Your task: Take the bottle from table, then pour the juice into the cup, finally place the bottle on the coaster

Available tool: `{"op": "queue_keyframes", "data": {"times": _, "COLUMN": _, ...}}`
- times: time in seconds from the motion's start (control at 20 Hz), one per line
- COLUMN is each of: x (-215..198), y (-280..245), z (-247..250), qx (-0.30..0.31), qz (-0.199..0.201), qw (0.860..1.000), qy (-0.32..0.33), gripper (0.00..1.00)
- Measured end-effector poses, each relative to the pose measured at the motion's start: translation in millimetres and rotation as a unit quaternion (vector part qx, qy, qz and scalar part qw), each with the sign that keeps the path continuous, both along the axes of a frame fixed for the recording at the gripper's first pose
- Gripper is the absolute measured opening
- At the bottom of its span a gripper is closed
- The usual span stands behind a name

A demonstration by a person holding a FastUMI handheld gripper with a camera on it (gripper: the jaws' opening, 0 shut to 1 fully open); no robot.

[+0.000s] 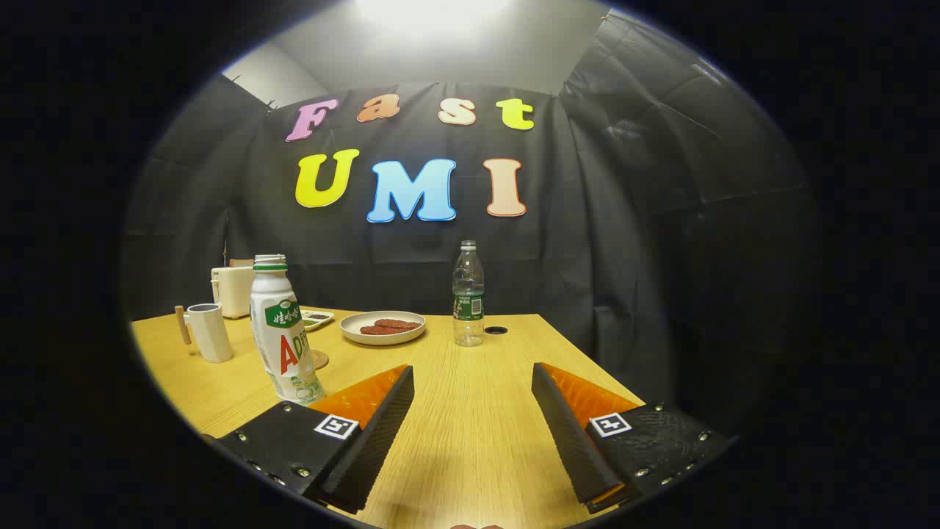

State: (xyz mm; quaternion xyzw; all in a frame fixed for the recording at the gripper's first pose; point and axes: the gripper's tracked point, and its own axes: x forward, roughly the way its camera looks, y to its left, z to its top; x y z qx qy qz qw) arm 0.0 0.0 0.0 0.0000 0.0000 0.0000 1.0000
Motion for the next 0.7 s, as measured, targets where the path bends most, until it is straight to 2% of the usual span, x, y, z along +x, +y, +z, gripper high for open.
{"op": "queue_keyframes", "data": {"times": 0.25, "x": 3.5, "y": 0.1, "z": -0.8, "qx": -0.001, "qz": -0.001, "qw": 1.000, "qy": 0.010, "gripper": 0.99}}
{"op": "queue_keyframes", "data": {"times": 0.45, "x": 37.8, "y": 3.4, "z": 0.0, "qx": 0.001, "qz": 0.003, "qw": 1.000, "qy": 0.023, "gripper": 0.99}}
{"op": "queue_keyframes", "data": {"times": 0.7, "x": 53.3, "y": 6.2, "z": 18.1, "qx": -0.005, "qz": 0.004, "qw": 1.000, "qy": 0.006, "gripper": 0.99}}
